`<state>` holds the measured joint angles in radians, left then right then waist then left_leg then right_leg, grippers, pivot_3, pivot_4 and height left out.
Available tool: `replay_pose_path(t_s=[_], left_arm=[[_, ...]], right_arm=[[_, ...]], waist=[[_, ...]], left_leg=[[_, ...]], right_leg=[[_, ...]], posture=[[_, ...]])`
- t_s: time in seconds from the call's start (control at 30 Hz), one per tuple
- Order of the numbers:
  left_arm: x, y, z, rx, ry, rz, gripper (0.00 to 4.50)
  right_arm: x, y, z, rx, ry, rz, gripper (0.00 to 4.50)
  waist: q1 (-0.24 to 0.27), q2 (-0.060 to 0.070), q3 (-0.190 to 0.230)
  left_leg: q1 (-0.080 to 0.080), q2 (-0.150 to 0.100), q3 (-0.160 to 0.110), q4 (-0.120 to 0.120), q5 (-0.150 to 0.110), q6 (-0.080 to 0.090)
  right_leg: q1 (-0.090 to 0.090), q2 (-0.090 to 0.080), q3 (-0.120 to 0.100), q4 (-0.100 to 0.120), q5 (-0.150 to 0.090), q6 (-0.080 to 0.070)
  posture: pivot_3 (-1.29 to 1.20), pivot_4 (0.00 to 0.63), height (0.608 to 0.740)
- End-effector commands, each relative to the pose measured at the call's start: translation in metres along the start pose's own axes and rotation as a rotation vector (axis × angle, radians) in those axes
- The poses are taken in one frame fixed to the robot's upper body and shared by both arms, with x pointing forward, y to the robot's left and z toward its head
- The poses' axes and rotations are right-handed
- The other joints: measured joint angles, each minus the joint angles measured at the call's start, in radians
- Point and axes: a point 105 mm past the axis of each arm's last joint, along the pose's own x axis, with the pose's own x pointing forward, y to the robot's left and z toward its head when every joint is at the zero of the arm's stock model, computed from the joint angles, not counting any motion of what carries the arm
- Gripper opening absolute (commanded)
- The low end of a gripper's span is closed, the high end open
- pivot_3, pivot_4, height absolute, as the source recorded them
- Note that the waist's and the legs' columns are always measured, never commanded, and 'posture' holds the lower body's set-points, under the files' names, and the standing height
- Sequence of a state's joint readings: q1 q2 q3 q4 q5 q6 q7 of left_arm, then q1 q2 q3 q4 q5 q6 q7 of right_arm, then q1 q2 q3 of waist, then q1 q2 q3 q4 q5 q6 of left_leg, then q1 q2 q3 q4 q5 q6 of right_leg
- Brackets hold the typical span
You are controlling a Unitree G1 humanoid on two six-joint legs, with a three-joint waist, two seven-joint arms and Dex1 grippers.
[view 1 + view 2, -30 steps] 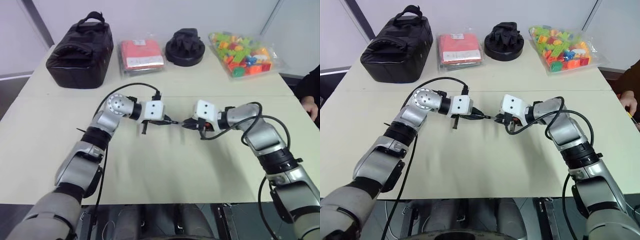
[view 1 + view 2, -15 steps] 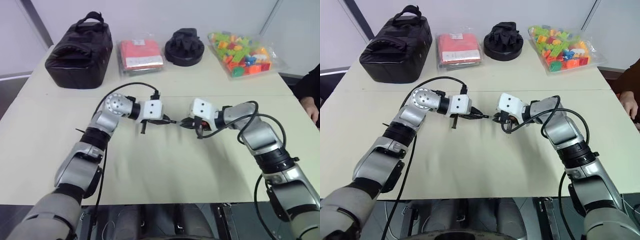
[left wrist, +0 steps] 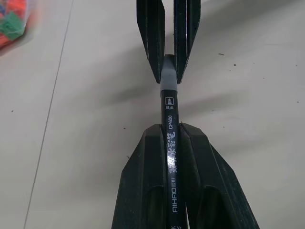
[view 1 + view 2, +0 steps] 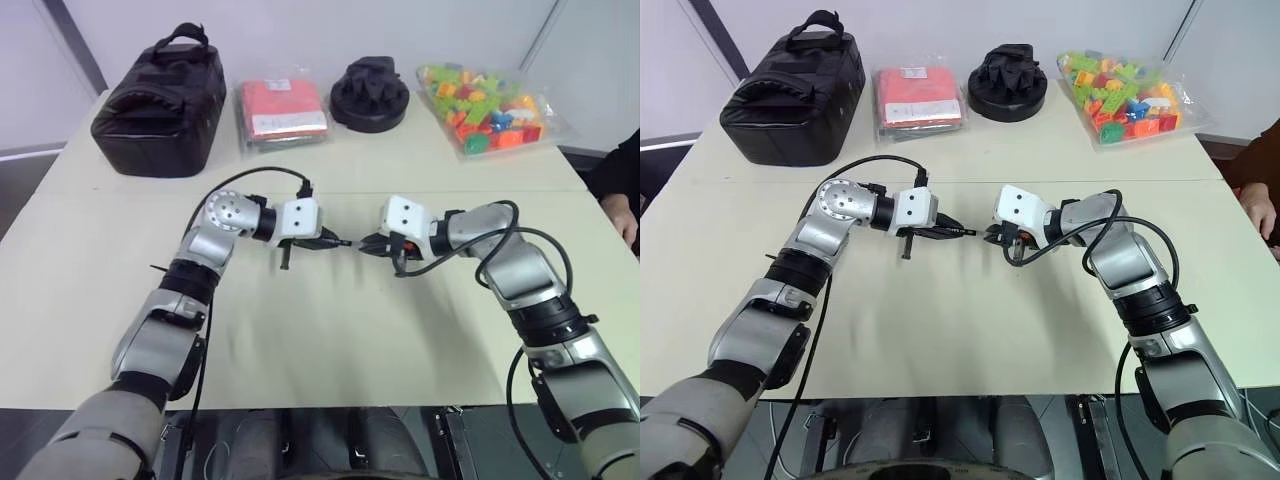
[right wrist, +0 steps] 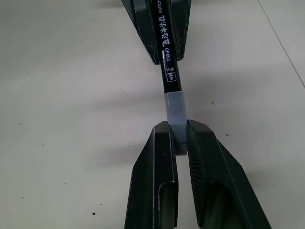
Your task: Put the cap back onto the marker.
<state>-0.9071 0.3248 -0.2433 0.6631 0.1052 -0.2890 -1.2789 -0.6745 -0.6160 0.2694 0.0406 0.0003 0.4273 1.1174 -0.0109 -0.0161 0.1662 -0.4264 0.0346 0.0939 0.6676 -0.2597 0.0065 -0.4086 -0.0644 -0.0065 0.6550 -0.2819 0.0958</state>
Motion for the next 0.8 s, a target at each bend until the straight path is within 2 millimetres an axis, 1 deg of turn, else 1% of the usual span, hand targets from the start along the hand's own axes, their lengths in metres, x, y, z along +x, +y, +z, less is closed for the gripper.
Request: replay_pose_path(t_s=[0.03, 0.1, 0.2, 0.3, 0.47, 0.53, 0.6, 0.63, 0.7, 0.77, 0.8], left_arm=[[0.021, 0.001, 0.036, 0.092, -0.125, -0.017, 0.0], [0.021, 0.001, 0.033, 0.097, -0.108, -0.015, 0.0], [0.021, 0.0, 0.028, 0.103, -0.084, -0.015, 0.0], [0.019, -0.002, 0.019, 0.088, -0.058, -0.013, 0.0], [0.011, -0.003, 0.01, 0.069, -0.033, -0.001, 0.0], [0.008, -0.005, 0.007, 0.062, -0.027, -0.001, 0.0], [0.006, -0.008, 0.005, 0.055, -0.024, -0.001, 0.0], [0.005, -0.009, 0.004, 0.052, -0.022, 0.0, 0.0], [0.003, -0.011, 0.001, 0.044, -0.019, 0.002, 0.0], [0.001, -0.013, -0.001, 0.031, -0.016, 0.003, 0.0], [-0.001, -0.014, -0.003, 0.023, -0.013, 0.009, 0.0]], right_arm=[[0.004, 0.005, 0.042, -0.113, -0.127, 0.025, 0.06], [0.005, 0.004, 0.038, -0.095, -0.096, 0.024, 0.06], [0.005, 0.005, 0.038, -0.101, -0.093, 0.034, 0.06], [0.001, 0.003, 0.034, -0.118, -0.066, 0.031, 0.06], [-0.01, 0.002, 0.017, -0.111, 0.016, 0.027, 0.06], [-0.022, 0.005, 0.005, -0.118, 0.079, 0.041, 0.91], [-0.032, 0.007, -0.001, -0.115, 0.11, 0.041, 1.76], [-0.035, 0.006, -0.003, -0.112, 0.119, 0.034, 2.4], [-0.039, 0.002, -0.003, -0.105, 0.118, 0.004, 3.34], [-0.042, -0.001, -0.003, -0.103, 0.118, -0.023, 4.45], [-0.045, -0.003, -0.004, -0.102, 0.119, -0.032, 4.49]], waist=[[0.0, 0.0, 0.0], [0.0, 0.0, 0.0], [0.0, 0.0, 0.0], [0.0, 0.0, 0.0], [0.001, 0.0, 0.0], [0.001, 0.0, 0.0], [0.001, 0.0, 0.0], [0.0, 0.0, 0.0], [-0.002, 0.0, 0.0], [-0.003, 0.0, 0.0], [-0.002, 0.0, 0.0]], left_leg=[[0.0, 0.0, 0.0, 0.0, 0.0, 0.0], [0.0, 0.0, 0.0, 0.0, 0.0, 0.0], [0.0, 0.0, 0.0, 0.0, 0.0, 0.0], [0.0, 0.0, 0.0, 0.0, 0.0, 0.0], [0.0, 0.0, 0.0, 0.0, 0.0, 0.0], [0.0, 0.0, 0.0, 0.0, 0.0, 0.0], [0.0, 0.0, 0.0, 0.0, 0.0, 0.0], [0.0, 0.0, 0.0, 0.0, 0.0, 0.0], [0.0, 0.0, 0.0, 0.0, 0.0, 0.0], [0.0, 0.001, 0.0, 0.0, 0.0, 0.0], [0.0, 0.001, 0.0, 0.0, 0.0, 0.0]], right_leg=[[0.0, 0.0, 0.0, 0.0, 0.0, 0.0], [0.0, 0.0, 0.0, 0.0, 0.0, 0.0], [0.0, 0.0, 0.0, 0.0, 0.0, 0.0], [0.0, 0.0, 0.0, 0.0, 0.0, 0.0], [0.0, 0.0, 0.0, 0.0, 0.0, 0.0], [0.0, 0.0, 0.0, 0.0, 0.0, 0.0], [0.0, -0.001, 0.0, 0.0, 0.0, 0.0], [0.0, -0.001, 0.0, 0.0, 0.0, 0.0], [0.0, -0.001, 0.0, 0.0, 0.0, 0.0], [0.0, 0.0, 0.0, 0.0, 0.0, 0.0], [-0.001, 0.0, 0.0, 0.001, 0.0, 0.0]], posture=[[0.0, 0.15, 0.74], [0.0, 0.15, 0.74], [0.0, 0.15, 0.74], [0.0, 0.15, 0.74], [0.0, 0.15, 0.74], [0.0, 0.15, 0.74], [0.0, 0.15, 0.74], [0.0, 0.15, 0.74], [0.0, 0.15, 0.74], [0.0, 0.15, 0.74], [0.0, 0.15, 0.74]])
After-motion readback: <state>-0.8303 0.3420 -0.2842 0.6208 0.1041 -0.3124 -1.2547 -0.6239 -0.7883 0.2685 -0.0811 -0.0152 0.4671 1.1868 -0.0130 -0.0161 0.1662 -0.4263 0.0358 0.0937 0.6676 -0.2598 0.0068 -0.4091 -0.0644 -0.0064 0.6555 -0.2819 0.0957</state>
